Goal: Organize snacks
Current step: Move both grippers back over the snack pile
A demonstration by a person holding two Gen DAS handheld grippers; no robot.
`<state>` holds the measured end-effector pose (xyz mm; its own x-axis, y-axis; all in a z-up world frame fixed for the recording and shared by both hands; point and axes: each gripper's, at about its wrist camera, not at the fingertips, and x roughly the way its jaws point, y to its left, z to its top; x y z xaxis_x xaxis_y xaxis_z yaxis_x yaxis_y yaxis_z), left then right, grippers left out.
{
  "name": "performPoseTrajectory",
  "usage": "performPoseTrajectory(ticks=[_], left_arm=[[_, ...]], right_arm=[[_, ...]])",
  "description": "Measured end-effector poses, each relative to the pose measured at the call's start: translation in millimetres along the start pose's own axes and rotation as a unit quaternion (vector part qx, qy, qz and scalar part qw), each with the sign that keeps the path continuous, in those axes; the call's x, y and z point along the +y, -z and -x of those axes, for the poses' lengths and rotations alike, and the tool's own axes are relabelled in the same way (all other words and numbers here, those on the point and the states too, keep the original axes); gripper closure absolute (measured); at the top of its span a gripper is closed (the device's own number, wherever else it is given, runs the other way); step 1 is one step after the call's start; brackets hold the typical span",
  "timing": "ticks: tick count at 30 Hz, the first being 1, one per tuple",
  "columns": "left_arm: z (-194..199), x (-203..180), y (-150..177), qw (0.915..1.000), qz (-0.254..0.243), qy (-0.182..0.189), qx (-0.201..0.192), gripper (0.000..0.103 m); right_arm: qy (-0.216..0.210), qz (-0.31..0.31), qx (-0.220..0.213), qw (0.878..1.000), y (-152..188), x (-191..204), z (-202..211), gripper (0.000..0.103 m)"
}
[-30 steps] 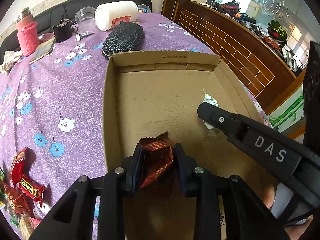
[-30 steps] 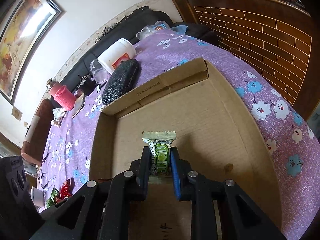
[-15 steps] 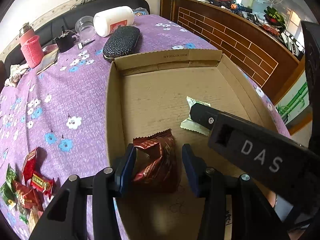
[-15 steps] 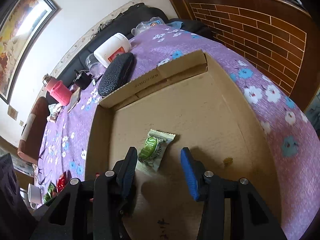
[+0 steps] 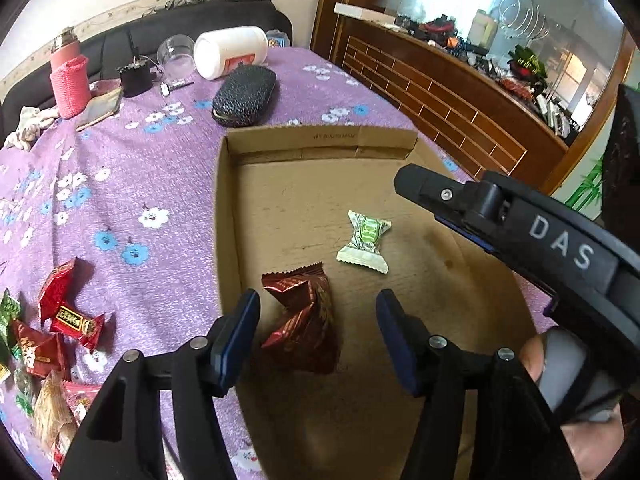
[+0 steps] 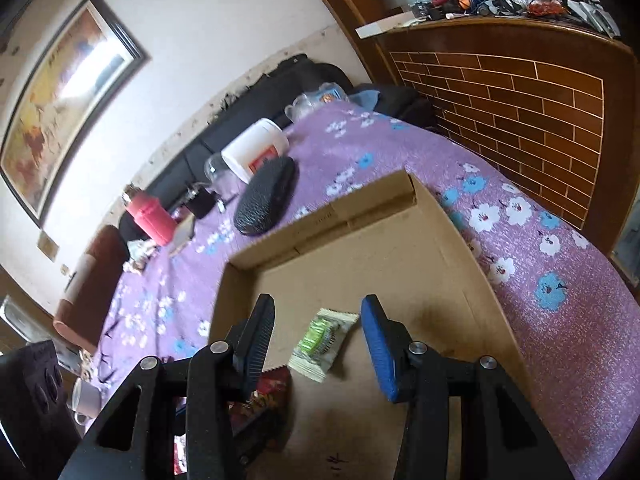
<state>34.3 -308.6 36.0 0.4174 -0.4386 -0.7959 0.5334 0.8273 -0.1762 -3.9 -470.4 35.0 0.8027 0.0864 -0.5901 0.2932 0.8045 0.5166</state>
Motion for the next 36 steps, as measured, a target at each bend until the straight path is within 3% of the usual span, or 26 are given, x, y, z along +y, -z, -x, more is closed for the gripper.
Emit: performPoseTrajectory(ticks=[8, 20, 25, 31, 36], left_arm=[[31.2, 17.1, 10.5, 0.9993, 0.021, 0.022, -0.024, 0.040], [101.5, 96.2, 44.0, 0.9954, 0.068, -0.018, -0.065, 0.039], [130.2, 157.9, 63.1, 0.9888, 0.123, -0.047, -0.071, 0.039], [142.2, 237.5, 82.3, 0.9741, 0.188, -0.115, -0.050, 0.039], [132.2, 289.8, 82.2, 0.9599, 0.257, -0.109, -0.024, 0.039]], right_arm=[[-0.029, 0.031, -0.027, 0.999, 1.4, 18.1, 10.2, 0.055], [-0.065, 0.122, -0.044, 0.989, 21.0, 58.8, 14.9, 0.055], [-0.058, 0.161, -0.046, 0.984, 31.2, 73.5, 11.3, 0.055], [-0.068, 0.136, -0.026, 0.988, 33.8, 80.9, 13.0, 0.054], [-0.102, 0.157, 0.013, 0.982, 51.2, 120.8, 19.3, 0.054]])
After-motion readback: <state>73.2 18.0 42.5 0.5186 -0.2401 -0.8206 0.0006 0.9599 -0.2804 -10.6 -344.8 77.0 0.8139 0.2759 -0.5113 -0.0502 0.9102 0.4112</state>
